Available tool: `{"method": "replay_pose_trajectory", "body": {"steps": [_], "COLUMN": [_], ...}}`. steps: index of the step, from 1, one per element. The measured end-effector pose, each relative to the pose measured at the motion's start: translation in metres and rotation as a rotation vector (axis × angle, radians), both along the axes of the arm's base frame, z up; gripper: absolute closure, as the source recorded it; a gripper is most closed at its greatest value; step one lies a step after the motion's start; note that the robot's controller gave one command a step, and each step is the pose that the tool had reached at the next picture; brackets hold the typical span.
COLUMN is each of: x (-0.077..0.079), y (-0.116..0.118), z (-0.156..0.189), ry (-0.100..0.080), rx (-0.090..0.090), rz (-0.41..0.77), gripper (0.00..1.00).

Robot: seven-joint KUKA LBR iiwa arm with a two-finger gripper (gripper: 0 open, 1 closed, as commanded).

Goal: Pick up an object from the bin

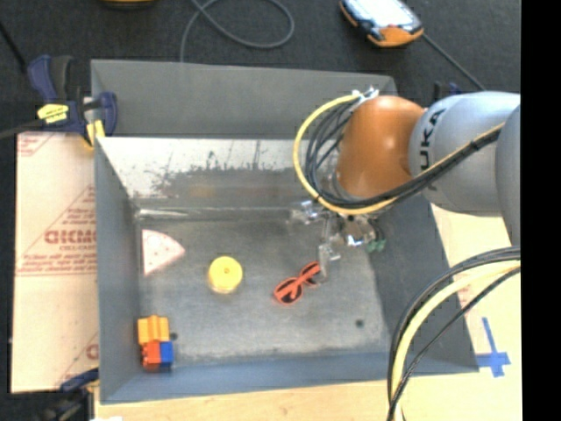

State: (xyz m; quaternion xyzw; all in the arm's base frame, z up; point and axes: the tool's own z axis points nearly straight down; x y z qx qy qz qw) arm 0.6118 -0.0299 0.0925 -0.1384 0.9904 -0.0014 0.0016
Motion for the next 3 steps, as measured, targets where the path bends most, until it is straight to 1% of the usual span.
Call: {"method": "replay_pose_trajectory", "body": {"steps": [1,2,3], "x": [-0.007,-0.015,-0.034], "y": [0.057,0.043,0.078], "z": [-0.013,-0.017,-0.020], "ry": [-0.001,0.000,0.002], "rx": [0.002,0.007,0.004], "rz": [0.010,0.029,-0.239], "gripper": [0.00,0.00,1.00]}}
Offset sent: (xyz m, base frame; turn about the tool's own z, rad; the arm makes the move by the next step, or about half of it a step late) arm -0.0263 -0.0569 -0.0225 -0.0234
